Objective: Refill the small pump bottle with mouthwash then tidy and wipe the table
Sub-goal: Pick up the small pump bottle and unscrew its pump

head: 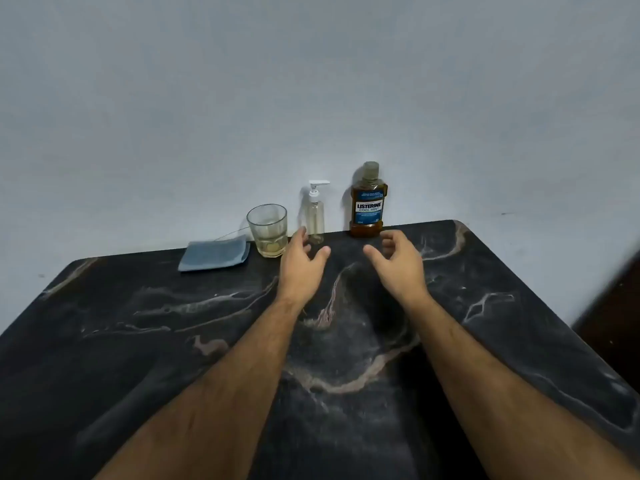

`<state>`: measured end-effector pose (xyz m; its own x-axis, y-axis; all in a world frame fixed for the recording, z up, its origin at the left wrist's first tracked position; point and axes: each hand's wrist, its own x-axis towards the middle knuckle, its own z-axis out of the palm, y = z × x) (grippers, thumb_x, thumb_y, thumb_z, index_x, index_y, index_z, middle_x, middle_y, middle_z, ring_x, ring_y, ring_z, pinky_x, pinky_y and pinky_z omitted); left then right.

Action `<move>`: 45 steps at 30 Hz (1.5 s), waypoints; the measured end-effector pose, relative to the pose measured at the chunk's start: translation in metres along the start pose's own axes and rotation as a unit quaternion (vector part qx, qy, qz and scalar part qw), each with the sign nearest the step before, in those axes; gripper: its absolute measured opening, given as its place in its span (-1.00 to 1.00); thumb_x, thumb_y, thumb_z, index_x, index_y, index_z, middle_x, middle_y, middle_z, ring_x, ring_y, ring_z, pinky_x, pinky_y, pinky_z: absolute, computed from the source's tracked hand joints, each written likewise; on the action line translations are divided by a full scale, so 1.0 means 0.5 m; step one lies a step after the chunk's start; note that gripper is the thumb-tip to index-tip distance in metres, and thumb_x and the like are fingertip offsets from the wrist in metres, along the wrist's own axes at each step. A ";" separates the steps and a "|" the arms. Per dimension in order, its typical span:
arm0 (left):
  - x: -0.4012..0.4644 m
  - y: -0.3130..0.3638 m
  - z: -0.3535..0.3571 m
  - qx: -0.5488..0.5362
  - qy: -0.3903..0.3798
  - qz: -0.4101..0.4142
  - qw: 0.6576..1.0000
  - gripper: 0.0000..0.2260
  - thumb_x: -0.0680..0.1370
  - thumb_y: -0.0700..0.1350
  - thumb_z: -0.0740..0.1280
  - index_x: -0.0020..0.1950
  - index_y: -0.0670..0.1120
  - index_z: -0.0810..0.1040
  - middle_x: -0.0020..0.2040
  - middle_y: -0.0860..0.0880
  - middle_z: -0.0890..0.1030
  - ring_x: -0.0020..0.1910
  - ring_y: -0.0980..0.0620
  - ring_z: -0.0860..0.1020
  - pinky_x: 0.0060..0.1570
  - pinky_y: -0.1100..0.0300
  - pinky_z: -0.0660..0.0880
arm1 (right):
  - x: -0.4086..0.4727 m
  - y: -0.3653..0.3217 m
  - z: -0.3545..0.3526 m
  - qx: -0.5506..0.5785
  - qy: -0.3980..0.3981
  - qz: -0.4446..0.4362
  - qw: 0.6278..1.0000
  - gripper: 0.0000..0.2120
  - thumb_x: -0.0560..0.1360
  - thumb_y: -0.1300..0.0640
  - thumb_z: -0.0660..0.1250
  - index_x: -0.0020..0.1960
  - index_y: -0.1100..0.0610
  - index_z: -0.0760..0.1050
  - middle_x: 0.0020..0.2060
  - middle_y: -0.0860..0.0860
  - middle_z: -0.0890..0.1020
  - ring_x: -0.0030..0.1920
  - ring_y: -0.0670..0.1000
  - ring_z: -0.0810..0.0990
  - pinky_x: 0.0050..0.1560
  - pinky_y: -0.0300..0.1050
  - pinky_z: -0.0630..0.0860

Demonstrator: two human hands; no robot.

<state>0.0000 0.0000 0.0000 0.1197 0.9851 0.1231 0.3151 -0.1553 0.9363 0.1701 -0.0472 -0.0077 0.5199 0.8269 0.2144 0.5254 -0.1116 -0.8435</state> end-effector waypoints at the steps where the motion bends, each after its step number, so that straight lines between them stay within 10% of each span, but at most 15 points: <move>1: 0.023 -0.001 0.016 0.013 0.018 0.013 1.000 -0.38 0.57 -0.06 0.39 0.57 -0.06 0.21 0.50 -0.05 0.39 0.43 0.01 0.42 0.41 -0.02 0.40 | 0.023 0.003 0.005 0.005 0.003 0.004 1.000 -0.52 0.49 -0.06 0.42 0.35 0.02 0.42 0.24 -0.01 0.57 0.20 -0.04 0.54 0.13 -0.13 0.50; 15: 0.203 -0.011 0.136 0.027 0.231 0.023 0.972 -0.53 0.51 -0.14 0.46 0.36 -0.19 0.40 0.33 -0.13 0.47 0.32 -0.07 0.47 0.27 0.19 0.35 | 0.208 0.042 0.054 0.033 0.057 0.028 0.997 -0.36 0.47 -0.02 0.45 0.46 0.05 0.28 0.35 0.10 0.48 0.31 0.07 0.49 0.27 -0.02 0.47; 30: 0.096 -0.041 0.073 -0.077 0.174 0.053 0.980 -0.59 0.43 -0.20 0.45 0.16 -0.02 0.34 -0.01 0.07 0.56 -0.07 0.11 0.60 0.00 -0.02 0.61 | 0.246 0.010 0.066 0.009 -0.017 0.049 0.999 -0.50 0.41 0.13 0.54 0.27 0.12 0.44 0.20 0.05 0.62 0.21 0.08 0.59 0.25 0.04 0.53; 36: 0.022 -0.026 0.015 -0.085 0.148 0.046 0.984 -0.56 0.40 -0.24 0.46 0.16 0.01 0.35 -0.09 0.15 0.58 -0.17 0.48 0.54 -0.20 0.58 0.39 | 0.163 -0.009 0.055 -0.004 -0.011 0.046 0.999 -0.57 0.43 0.13 0.52 0.24 0.11 0.49 0.18 0.04 0.64 0.20 0.07 0.60 0.20 -0.06 0.50; 42: -0.097 0.019 -0.043 -0.075 0.101 0.023 0.992 -0.58 0.41 -0.22 0.43 0.22 -0.03 0.42 -0.03 0.09 0.63 -0.04 0.17 0.62 0.09 -0.01 0.60 | 0.009 -0.050 0.008 -0.002 -0.013 0.015 1.000 -0.59 0.44 0.12 0.51 0.24 0.09 0.49 0.17 0.02 0.64 0.19 0.05 0.60 0.22 -0.04 0.49; 45: -0.168 0.039 -0.077 -0.072 0.089 0.018 0.993 -0.57 0.43 -0.21 0.43 0.24 0.00 0.39 -0.01 0.11 0.63 -0.02 0.15 0.61 0.15 0.00 0.57 | -0.087 -0.076 -0.030 0.011 -0.015 0.005 1.000 -0.56 0.45 0.09 0.50 0.28 0.07 0.47 0.19 0.01 0.64 0.20 0.04 0.60 0.26 0.04 0.52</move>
<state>-0.0402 -0.0828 0.0204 -0.0450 0.9786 0.2009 0.1738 -0.1904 0.9662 0.1375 -0.0871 0.0222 0.5042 0.8424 0.1901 0.5054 -0.1093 -0.8560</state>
